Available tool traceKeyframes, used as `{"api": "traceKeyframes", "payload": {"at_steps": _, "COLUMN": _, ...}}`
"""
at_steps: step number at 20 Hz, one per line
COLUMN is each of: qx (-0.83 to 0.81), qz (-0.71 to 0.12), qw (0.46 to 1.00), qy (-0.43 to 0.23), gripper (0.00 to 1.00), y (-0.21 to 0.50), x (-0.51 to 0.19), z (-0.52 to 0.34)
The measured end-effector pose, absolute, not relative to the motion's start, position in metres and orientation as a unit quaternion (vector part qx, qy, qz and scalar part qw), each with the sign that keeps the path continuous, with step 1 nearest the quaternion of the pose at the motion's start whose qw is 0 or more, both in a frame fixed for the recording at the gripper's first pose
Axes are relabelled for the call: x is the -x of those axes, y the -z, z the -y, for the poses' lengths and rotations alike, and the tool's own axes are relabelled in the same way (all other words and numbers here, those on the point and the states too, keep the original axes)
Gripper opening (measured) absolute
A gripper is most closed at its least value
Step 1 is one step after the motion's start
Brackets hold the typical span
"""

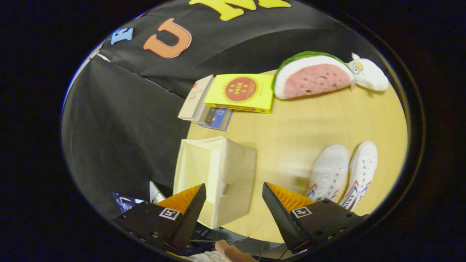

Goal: Open the storage box then place both shoes into the box .Put the left shoe in first, then the right shoe, with the right side of both shoes facing outward in a uniform manner.

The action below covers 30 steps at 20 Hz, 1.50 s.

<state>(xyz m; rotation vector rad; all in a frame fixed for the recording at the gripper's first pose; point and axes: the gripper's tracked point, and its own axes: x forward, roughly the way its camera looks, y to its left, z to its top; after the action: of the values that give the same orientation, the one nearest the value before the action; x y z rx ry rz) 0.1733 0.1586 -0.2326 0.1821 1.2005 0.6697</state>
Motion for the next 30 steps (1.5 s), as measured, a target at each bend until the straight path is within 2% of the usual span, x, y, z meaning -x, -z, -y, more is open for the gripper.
{"api": "traceKeyframes", "payload": {"at_steps": 3, "qx": -0.035, "qz": -0.549, "qw": 0.794, "qy": -0.259, "gripper": 0.95, "y": 0.268, "x": -0.181, "z": -0.09}}
{"api": "traceKeyframes", "payload": {"at_steps": 6, "qx": 0.004, "qz": -0.569, "qw": 0.787, "qy": -0.237, "gripper": 0.95, "y": 0.302, "x": -0.17, "z": -0.044}}
{"api": "traceKeyframes", "payload": {"at_steps": 12, "qx": -0.003, "qz": -0.611, "qw": 0.765, "qy": -0.204, "gripper": 0.93, "y": 0.362, "x": -0.176, "z": -0.034}}
{"api": "traceKeyframes", "payload": {"at_steps": 13, "qx": 0.006, "qz": -0.619, "qw": 0.763, "qy": -0.187, "gripper": 0.89, "y": 0.371, "x": -0.179, "z": -0.028}}
{"api": "traceKeyframes", "payload": {"at_steps": 16, "qx": 0.047, "qz": -0.636, "qw": 0.757, "qy": -0.143, "gripper": 0.59, "y": 0.402, "x": -0.188, "z": -0.017}}
{"api": "traceKeyframes", "payload": {"at_steps": 18, "qx": 0.039, "qz": -0.636, "qw": 0.754, "qy": -0.16, "gripper": 0.39, "y": 0.401, "x": -0.191, "z": -0.027}}
{"api": "traceKeyframes", "payload": {"at_steps": 19, "qx": 0.035, "qz": -0.64, "qw": 0.748, "qy": -0.169, "gripper": 0.35, "y": 0.403, "x": -0.188, "z": -0.03}}
{"api": "traceKeyframes", "payload": {"at_steps": 20, "qx": 0.036, "qz": -0.645, "qw": 0.744, "qy": -0.172, "gripper": 0.18, "y": 0.404, "x": -0.189, "z": -0.03}}
{"api": "traceKeyframes", "payload": {"at_steps": 22, "qx": 0.024, "qz": -0.653, "qw": 0.737, "qy": -0.173, "gripper": 0.09, "y": 0.403, "x": -0.187, "z": -0.03}}
{"api": "traceKeyframes", "payload": {"at_steps": 23, "qx": 0.01, "qz": -0.653, "qw": 0.737, "qy": -0.173, "gripper": 0.08, "y": 0.406, "x": -0.189, "z": -0.031}}
{"api": "traceKeyframes", "payload": {"at_steps": 24, "qx": 0.002, "qz": -0.656, "qw": 0.733, "qy": -0.18, "gripper": 0.01, "y": 0.402, "x": -0.187, "z": -0.03}}
{"api": "traceKeyframes", "payload": {"at_steps": 30, "qx": 0.028, "qz": -0.641, "qw": 0.738, "qy": -0.21, "gripper": 0.01, "y": 0.386, "x": -0.177, "z": -0.012}}
